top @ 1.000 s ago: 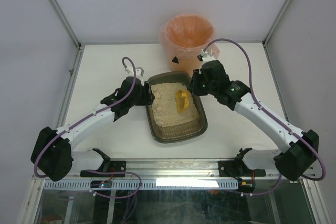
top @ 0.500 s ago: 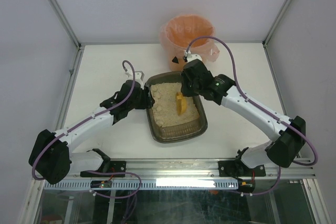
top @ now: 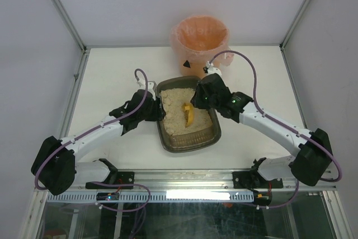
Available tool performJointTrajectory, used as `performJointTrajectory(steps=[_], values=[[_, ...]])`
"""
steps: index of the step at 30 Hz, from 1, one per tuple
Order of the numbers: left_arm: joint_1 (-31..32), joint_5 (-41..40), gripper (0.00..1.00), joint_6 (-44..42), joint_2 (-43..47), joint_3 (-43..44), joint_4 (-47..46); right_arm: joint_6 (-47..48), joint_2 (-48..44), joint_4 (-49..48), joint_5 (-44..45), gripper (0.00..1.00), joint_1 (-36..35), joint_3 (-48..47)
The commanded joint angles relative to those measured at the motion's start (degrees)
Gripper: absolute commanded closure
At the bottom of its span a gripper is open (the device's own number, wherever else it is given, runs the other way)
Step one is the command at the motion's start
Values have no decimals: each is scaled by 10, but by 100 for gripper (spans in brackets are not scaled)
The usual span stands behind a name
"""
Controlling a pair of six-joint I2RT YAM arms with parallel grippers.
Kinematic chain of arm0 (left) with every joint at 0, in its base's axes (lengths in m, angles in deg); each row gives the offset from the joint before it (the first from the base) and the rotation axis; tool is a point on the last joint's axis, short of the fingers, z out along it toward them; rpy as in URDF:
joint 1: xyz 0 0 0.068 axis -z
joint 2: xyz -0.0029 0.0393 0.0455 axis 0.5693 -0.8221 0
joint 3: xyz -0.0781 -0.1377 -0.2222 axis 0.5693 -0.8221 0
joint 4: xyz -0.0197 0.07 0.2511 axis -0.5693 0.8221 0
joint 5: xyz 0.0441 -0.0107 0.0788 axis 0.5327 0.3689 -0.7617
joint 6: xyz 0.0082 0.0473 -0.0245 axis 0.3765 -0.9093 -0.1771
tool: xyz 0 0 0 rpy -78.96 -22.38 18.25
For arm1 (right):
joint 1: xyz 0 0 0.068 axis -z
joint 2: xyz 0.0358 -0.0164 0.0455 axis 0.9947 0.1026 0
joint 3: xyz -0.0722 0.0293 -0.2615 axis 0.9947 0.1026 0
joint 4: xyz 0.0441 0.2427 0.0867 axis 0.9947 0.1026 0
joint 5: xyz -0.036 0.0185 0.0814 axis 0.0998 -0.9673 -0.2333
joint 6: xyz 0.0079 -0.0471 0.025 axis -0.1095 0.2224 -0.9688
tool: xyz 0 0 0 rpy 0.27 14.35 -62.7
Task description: Clean the litter box
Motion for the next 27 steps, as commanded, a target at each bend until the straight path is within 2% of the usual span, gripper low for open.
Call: performJointTrajectory(steps=[1,12,20,27], values=[[7,9,53,18,-6,-5,-24,-91,2,-55,-76,100,-8,91],[14,13,62,19,-26,-4,-32,-226,-1,-288,-82,100,-6,248],[20,15,64,13,-37,8,-37,-333,19,-465,-64,100,-5,357],[21,-15,61,9,-16,20,-27,-385,-33,-509,-23,100,4,416]])
